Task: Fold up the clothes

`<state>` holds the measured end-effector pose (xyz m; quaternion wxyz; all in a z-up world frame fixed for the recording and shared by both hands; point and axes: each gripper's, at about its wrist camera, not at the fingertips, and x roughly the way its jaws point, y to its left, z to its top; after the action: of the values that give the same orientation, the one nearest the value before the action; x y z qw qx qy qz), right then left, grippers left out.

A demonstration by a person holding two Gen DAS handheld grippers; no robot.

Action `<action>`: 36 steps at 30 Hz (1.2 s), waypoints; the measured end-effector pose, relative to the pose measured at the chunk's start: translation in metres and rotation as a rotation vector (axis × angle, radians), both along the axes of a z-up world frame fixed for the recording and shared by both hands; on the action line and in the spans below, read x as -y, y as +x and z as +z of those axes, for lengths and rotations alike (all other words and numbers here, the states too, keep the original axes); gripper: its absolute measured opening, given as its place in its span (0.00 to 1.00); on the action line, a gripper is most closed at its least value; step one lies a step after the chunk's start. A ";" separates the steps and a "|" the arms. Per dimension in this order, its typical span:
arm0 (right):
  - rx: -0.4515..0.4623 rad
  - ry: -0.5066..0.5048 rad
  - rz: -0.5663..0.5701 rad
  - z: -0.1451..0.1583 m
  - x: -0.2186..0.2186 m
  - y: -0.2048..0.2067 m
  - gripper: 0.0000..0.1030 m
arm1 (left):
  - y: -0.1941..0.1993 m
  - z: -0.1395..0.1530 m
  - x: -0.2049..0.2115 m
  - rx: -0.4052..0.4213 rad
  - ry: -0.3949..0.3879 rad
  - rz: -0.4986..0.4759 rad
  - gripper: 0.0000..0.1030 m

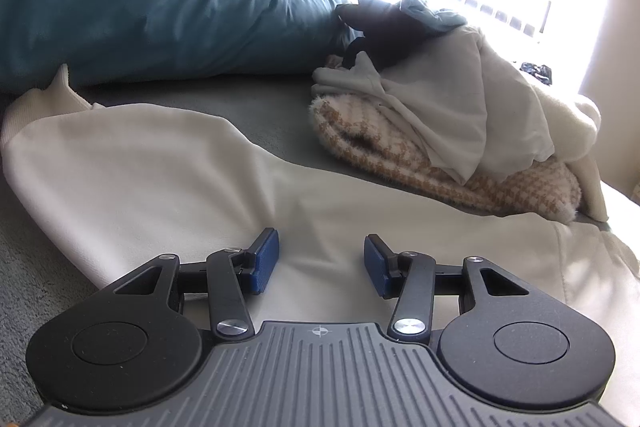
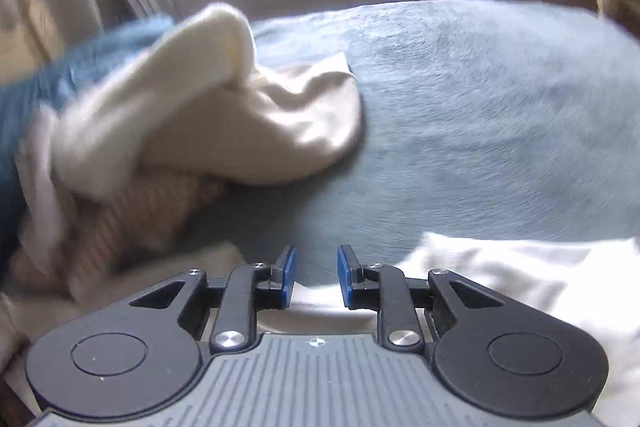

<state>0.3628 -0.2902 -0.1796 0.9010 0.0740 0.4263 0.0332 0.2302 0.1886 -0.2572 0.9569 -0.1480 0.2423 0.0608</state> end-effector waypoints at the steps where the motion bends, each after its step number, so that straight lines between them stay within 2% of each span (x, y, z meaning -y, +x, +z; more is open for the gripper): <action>1: -0.026 -0.025 0.037 -0.003 -0.002 -0.002 0.24 | 0.000 0.000 0.000 0.000 0.001 0.000 0.46; 6: -0.118 -0.092 0.156 -0.026 -0.026 -0.005 0.23 | 0.000 -0.001 0.000 0.001 0.002 0.000 0.46; 7: -0.141 -0.090 0.152 -0.033 -0.029 0.001 0.23 | 0.000 -0.001 0.000 0.001 0.001 0.000 0.46; 10: -0.132 -0.089 0.104 -0.049 -0.036 0.020 0.23 | 0.000 -0.001 0.000 0.002 0.001 0.000 0.46; 14: -0.125 -0.063 0.056 -0.051 -0.035 0.040 0.23 | 0.000 -0.002 0.001 0.001 0.005 0.000 0.46; 17: -0.065 -0.074 0.066 -0.043 -0.032 0.035 0.21 | 0.000 -0.002 0.001 0.001 0.009 0.000 0.46; 18: -0.015 -0.070 0.029 -0.036 -0.025 0.032 0.22 | 0.000 -0.002 0.001 0.000 0.010 0.000 0.46; 22: 0.055 0.004 -0.159 -0.012 0.023 0.026 0.23 | 0.000 -0.002 0.001 0.000 0.011 0.000 0.46; 26: -0.002 -0.030 -0.169 -0.001 0.052 0.024 0.25 | 0.000 -0.002 0.002 -0.001 0.014 0.000 0.46; 29: -0.055 -0.046 -0.143 0.000 0.059 0.025 0.49 | 0.000 -0.001 0.002 -0.002 0.017 0.000 0.46; 34: -0.131 -0.177 -0.077 -0.014 0.042 0.035 0.50 | 0.000 -0.001 0.003 -0.003 0.021 0.000 0.46; 36: -0.172 -0.224 -0.057 -0.023 0.036 0.040 0.45 | 0.000 -0.001 0.003 -0.004 0.021 0.000 0.46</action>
<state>0.4030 -0.3257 -0.2023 0.8643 -0.0122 0.5006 -0.0468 0.2306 0.1855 -0.2583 0.9580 -0.1377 0.2433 0.0638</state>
